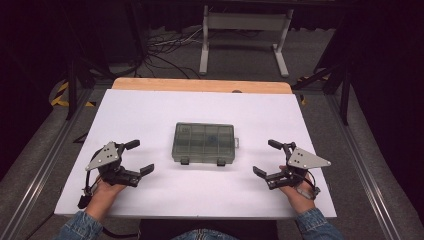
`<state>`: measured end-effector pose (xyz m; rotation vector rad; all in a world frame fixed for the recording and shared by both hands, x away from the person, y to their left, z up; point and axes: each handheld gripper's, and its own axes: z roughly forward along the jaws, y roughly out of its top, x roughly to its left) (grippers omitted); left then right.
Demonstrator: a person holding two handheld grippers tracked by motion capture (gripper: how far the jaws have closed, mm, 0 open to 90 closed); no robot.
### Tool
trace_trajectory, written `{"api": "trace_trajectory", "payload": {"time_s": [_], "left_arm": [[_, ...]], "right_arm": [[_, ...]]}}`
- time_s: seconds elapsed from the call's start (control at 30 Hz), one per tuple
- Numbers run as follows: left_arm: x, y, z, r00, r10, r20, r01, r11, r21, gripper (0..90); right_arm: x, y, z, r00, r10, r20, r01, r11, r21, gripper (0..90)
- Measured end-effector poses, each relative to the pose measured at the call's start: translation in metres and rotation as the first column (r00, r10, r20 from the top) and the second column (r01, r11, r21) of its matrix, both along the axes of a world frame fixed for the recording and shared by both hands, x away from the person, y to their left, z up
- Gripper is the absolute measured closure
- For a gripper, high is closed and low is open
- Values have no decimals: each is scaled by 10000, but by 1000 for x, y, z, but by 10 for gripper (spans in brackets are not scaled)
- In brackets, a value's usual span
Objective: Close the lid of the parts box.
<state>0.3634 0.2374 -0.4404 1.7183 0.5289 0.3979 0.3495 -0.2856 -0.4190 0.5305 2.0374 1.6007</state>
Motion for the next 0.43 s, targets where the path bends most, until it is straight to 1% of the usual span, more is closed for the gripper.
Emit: {"api": "trace_trajectory", "payload": {"time_s": [0.03,0.07,0.1,0.2,0.23,0.33,0.43], "left_arm": [[0,0,0,10000,0,0,0,10000,0,6],[-3,3,-2,9997,145,206,-147,9998,97,6],[-4,3,-4,9993,227,304,-230,9997,116,6],[-5,5,-8,9997,243,83,-243,9997,85,7],[-5,6,-8,9997,250,77,-251,9996,128,6],[-5,5,-8,9997,247,88,-247,9997,-22,7],[-6,5,-8,9998,173,66,-173,9998,9,10]], "right_arm": [[0,0,-2,10000,38,-52,-37,10000,67,0],[0,0,-3,10000,9,-57,-9,10000,47,0],[0,0,-4,9999,-3,-103,3,10000,40,0],[0,0,-5,9999,-16,-159,19,9998,187,0],[0,0,-6,9998,-27,-177,30,9998,180,0],[0,1,-7,9998,-53,-192,56,9999,155,0],[0,2,-8,9998,-53,-167,56,9998,172,0]]}}
